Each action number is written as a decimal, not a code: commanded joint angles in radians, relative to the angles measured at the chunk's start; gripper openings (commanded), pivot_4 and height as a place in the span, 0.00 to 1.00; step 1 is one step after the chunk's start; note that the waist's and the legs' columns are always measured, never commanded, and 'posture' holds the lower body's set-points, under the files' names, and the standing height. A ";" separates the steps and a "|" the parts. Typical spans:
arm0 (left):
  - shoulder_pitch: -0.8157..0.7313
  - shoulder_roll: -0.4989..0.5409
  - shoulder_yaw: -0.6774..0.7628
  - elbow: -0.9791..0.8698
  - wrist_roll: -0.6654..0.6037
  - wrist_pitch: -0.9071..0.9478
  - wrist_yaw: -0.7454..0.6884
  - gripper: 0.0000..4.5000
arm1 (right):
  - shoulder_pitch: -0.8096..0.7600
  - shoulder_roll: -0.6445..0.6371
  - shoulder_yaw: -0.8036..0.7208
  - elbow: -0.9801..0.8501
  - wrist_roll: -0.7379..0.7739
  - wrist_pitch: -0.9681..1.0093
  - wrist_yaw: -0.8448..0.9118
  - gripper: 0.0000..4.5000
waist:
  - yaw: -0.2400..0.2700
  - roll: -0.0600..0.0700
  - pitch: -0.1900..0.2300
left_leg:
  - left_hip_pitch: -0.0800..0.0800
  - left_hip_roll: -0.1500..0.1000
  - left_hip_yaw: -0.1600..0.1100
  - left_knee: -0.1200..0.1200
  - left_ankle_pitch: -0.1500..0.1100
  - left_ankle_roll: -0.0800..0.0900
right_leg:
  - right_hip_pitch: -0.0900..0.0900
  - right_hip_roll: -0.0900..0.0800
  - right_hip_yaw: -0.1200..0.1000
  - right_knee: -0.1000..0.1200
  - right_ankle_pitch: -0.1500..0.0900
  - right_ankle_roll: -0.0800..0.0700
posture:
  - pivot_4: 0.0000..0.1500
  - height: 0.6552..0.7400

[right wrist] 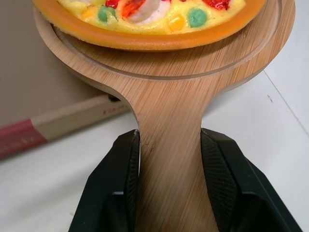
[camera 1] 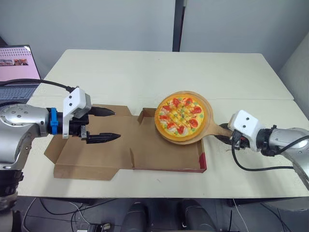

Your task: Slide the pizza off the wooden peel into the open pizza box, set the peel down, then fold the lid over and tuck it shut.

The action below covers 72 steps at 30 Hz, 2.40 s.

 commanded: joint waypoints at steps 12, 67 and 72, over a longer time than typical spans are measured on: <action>-0.007 0.004 0.025 -0.051 -0.020 0.013 0.005 1.00 | -0.101 -0.010 -0.019 0.064 -0.135 -0.209 0.045 0.35 | 0.001 0.000 0.000 | 0.000 0.000 0.000 0.000 0.000 0.000 | 0.000 0.000 0.000 0.002 0.000 0.000 | 1.00 0.93; -0.248 -0.337 -0.161 -0.122 -0.106 0.090 0.039 1.00 | 0.582 0.349 -0.762 -0.142 0.174 0.374 -0.212 1.00 | 0.010 0.003 -0.002 | 0.004 -0.001 -0.001 0.002 0.000 0.000 | 0.004 0.002 0.001 0.004 0.000 0.000 | 1.00 0.93; -0.182 -0.302 -0.090 -0.136 -0.120 0.104 0.078 1.00 | 0.548 0.206 -0.685 -0.134 0.148 0.160 -0.098 1.00 | -0.009 0.002 -0.002 | 0.009 0.000 0.001 0.001 0.000 0.000 | 0.007 0.003 0.002 0.004 0.000 0.000 | 1.00 0.93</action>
